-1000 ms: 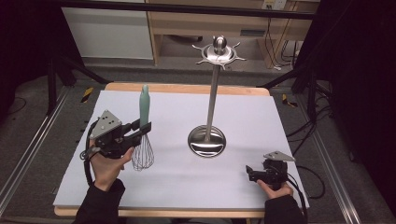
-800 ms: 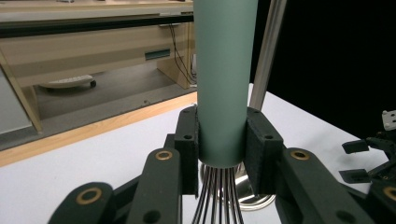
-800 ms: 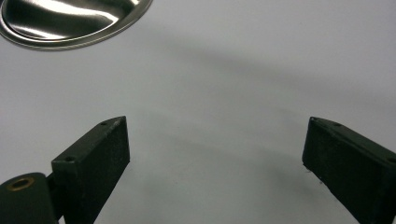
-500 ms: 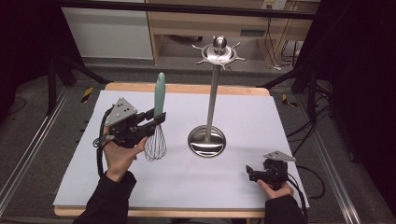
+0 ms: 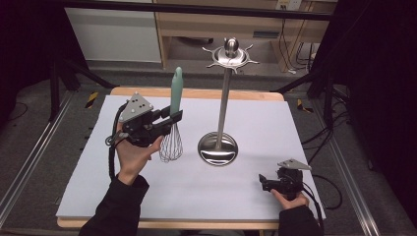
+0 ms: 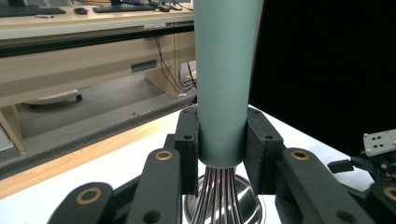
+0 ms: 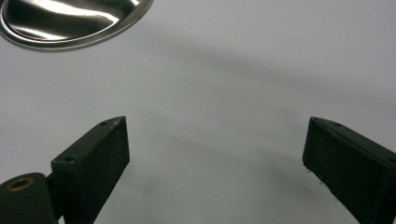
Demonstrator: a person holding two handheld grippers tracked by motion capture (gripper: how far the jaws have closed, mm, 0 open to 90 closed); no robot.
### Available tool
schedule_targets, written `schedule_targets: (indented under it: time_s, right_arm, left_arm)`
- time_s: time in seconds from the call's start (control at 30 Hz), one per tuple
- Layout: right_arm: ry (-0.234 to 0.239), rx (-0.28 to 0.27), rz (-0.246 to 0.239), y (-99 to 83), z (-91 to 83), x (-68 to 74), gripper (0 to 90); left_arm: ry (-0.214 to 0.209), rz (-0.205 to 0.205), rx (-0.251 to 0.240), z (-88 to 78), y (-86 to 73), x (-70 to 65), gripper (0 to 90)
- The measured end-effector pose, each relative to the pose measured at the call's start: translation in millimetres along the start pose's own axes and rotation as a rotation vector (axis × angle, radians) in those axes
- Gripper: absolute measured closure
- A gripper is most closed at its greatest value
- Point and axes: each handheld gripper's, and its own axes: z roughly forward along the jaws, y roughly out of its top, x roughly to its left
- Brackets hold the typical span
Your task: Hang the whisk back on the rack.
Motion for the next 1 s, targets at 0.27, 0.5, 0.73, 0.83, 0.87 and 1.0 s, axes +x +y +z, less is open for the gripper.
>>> schedule_targets:
  time_s: [0.27, 0.5, 0.73, 0.83, 0.87, 1.0]
  right_arm:
    - [0.007, 0.002, 0.009, 0.1, -0.5, 0.2, 7.8]
    - [0.01, 0.001, 0.011, 0.1, -0.5, 0.2, 7.8]
    - [0.01, -0.001, 0.012, 0.0, -0.5, -0.4, 7.7]
    - [0.009, -0.001, 0.011, 0.0, -0.4, -0.3, 7.7]
    - [0.012, -0.001, 0.014, 0.1, -0.7, -0.2, 7.7]
    - [0.013, 0.0, 0.02, 0.1, -0.7, -0.1, 7.7]
  left_arm:
    - [-0.013, 0.0, 0.0, 9.4, 8.6, -2.8, 68.8]
    - [-0.021, 0.003, 0.012, 15.6, 15.3, -7.0, 68.8]
    - [-0.012, 0.027, 0.008, 22.7, 21.6, -12.0, 68.8]
    - [-0.009, 0.027, 0.013, 25.4, 22.9, -13.5, 68.8]
    - [-0.007, 0.03, 0.016, 26.5, 23.5, -13.5, 68.8]
    - [-0.011, 0.028, 0.019, 30.2, 24.7, -14.1, 68.8]
